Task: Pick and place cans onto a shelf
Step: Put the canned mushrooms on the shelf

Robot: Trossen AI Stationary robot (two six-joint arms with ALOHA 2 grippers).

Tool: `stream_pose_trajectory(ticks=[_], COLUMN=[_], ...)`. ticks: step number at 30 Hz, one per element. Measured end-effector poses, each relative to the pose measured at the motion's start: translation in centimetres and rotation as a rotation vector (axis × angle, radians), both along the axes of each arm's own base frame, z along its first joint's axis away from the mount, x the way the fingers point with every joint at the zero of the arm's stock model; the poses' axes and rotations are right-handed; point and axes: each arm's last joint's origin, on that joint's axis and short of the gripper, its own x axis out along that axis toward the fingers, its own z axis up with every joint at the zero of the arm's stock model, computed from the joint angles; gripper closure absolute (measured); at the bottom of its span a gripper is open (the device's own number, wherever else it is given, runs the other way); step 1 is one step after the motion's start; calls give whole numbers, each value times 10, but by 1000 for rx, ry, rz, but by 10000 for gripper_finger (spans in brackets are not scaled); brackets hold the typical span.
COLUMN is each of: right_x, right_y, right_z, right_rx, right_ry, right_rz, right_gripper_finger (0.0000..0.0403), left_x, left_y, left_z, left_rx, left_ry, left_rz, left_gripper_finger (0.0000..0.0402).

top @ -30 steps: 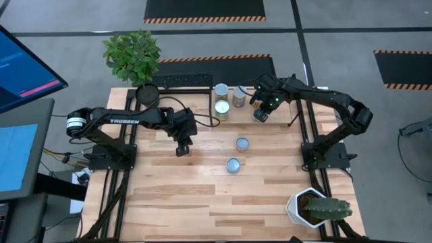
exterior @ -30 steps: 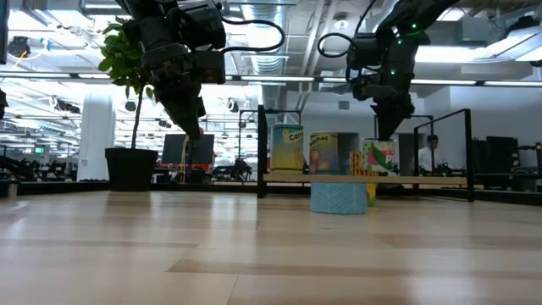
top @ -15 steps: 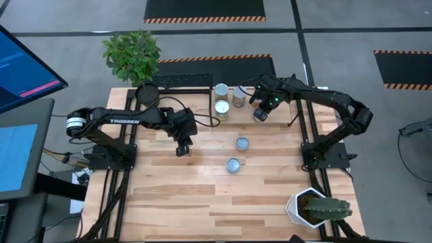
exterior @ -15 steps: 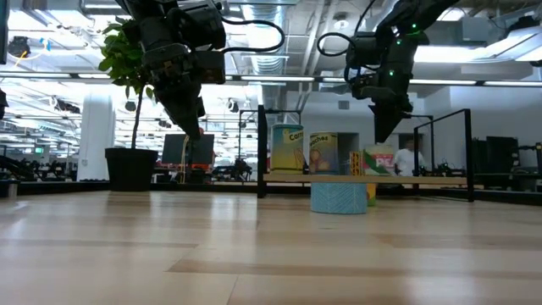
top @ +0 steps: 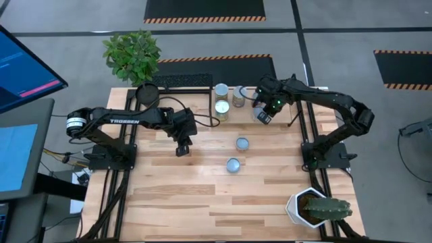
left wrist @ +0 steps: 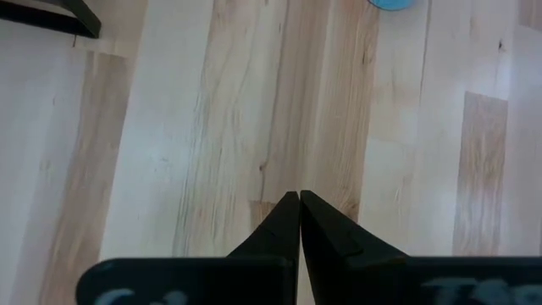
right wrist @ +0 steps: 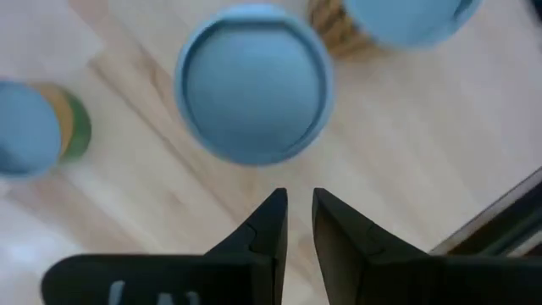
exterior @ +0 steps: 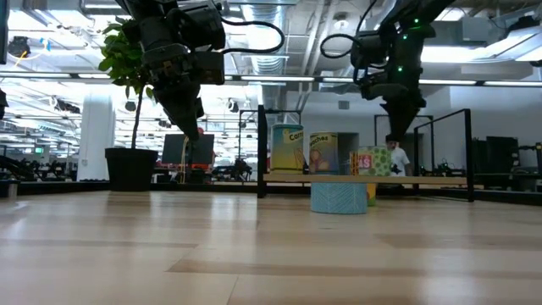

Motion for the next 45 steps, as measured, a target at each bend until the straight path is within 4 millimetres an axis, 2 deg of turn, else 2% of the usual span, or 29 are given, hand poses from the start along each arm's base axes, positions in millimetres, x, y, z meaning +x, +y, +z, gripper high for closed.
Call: stream_pose_trajectory(ticks=[5,12,19,25,29,34,42,45], right_x=[4,16,28,41,56,72,84,93], right_y=[9,32,42,70,90,105,112,112], right_z=[-2,-3,-1,-1,2,4,-40,-56], right_rx=[47,58,46,178,136,28,96,133], right_ry=[12,19,-49,-132,-209,-292,-174,-153], right_rz=[24,112,146,278,371,414,470,478], right_gripper_finger=[321,321,321,321,321,321,320,312], left_x=[0,0,0,-1,-1,-1,-6,-12], left_y=[0,0,0,0,1,0,-11,-15], left_z=[0,0,0,0,0,-1,-4,-11], left_rx=[4,4,8,15,32,35,40,28], left_ry=[1,2,0,9,11,14,83,107], left_rz=[2,6,0,3,1,-8,-92,-119], left_gripper_finger=[401,401,402,401,401,401,402,401])
